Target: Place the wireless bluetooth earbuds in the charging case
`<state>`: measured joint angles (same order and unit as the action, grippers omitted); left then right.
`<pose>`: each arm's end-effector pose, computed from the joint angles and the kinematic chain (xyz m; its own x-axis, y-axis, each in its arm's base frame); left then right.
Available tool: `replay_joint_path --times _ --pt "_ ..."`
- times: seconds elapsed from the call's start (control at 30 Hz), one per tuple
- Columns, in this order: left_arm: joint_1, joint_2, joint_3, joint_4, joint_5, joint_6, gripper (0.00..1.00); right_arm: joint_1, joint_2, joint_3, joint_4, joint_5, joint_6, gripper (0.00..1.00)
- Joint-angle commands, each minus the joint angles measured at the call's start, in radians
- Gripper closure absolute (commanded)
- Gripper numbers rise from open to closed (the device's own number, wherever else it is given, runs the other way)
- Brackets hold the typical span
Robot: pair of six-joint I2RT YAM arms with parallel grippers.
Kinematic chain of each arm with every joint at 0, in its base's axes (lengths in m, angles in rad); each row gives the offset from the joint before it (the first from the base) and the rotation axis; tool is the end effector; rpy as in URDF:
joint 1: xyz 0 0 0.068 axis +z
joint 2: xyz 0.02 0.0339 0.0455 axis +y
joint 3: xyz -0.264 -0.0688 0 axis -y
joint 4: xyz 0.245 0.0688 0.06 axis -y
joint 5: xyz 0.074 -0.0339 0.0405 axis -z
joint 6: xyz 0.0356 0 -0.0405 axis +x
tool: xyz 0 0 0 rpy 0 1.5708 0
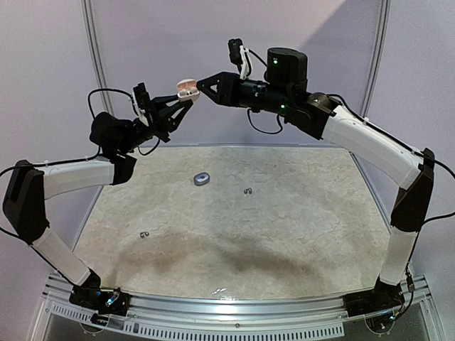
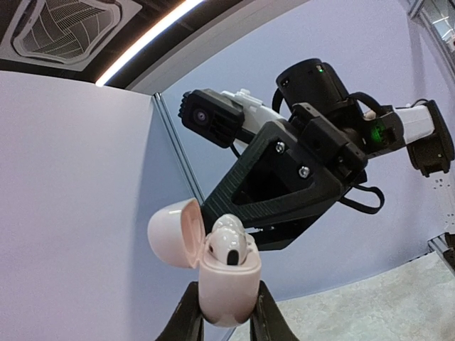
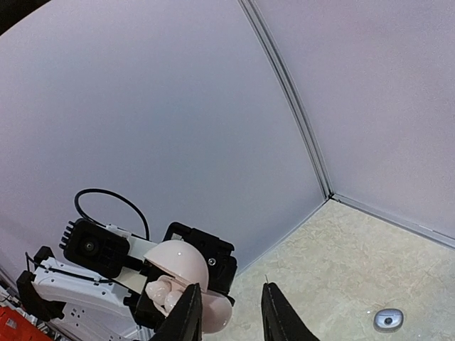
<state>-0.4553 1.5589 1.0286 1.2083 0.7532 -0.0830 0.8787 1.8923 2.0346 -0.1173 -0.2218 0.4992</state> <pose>0.2914 -0.1698 0.3680 0.4951 -0.3098 -0.8117 0.8432 0.3966 0.3630 0.2787 0.3485 0.4608 -0.4127 0.2339 -0.8803 -0.7902 0.3887 0.4737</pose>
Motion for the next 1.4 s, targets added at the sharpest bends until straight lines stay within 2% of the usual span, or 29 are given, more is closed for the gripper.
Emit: replay_joint_path --times 0.0,0.13,0.27,0.43,0.6,0.7,0.87,1.17,1.27,1.37 --pt "-0.012 -0.009 -0.002 0.022 0.035 -0.006 1.00 -0.026 -0.017 0.016 -0.063 0.052 -0.044 0.69" --pt "0.001 -0.013 -0.020 -0.051 0.055 0.073 1.00 -0.040 -0.072 0.002 -0.100 0.032 -0.088 0.67" --pt "0.011 -0.025 -0.033 -0.125 0.170 0.388 1.00 -0.060 -0.112 -0.028 -0.150 0.005 -0.134 0.67" --pt "0.014 -0.036 -0.004 -0.325 0.289 0.795 1.00 -0.058 -0.050 0.060 -0.216 -0.124 -0.134 0.70" --pt "0.008 -0.037 0.010 -0.461 0.255 1.107 1.00 -0.031 0.045 0.118 -0.251 -0.242 -0.143 0.72" --pt "0.006 -0.039 0.009 -0.487 0.203 1.206 1.00 -0.014 0.075 0.113 -0.253 -0.298 -0.159 0.75" --pt "0.006 -0.038 0.008 -0.492 0.099 1.268 1.00 -0.005 0.079 0.098 -0.294 -0.343 -0.193 0.79" --pt "0.006 -0.033 0.012 -0.490 0.031 1.196 1.00 -0.005 -0.018 -0.036 -0.400 -0.354 -0.238 0.82" --pt "0.008 -0.030 0.018 -0.487 0.045 1.062 1.00 -0.006 -0.056 -0.066 -0.388 -0.340 -0.251 0.76" --pt "0.011 -0.023 0.034 -0.536 0.107 0.769 1.00 -0.006 -0.119 -0.111 -0.322 -0.313 -0.299 0.66"
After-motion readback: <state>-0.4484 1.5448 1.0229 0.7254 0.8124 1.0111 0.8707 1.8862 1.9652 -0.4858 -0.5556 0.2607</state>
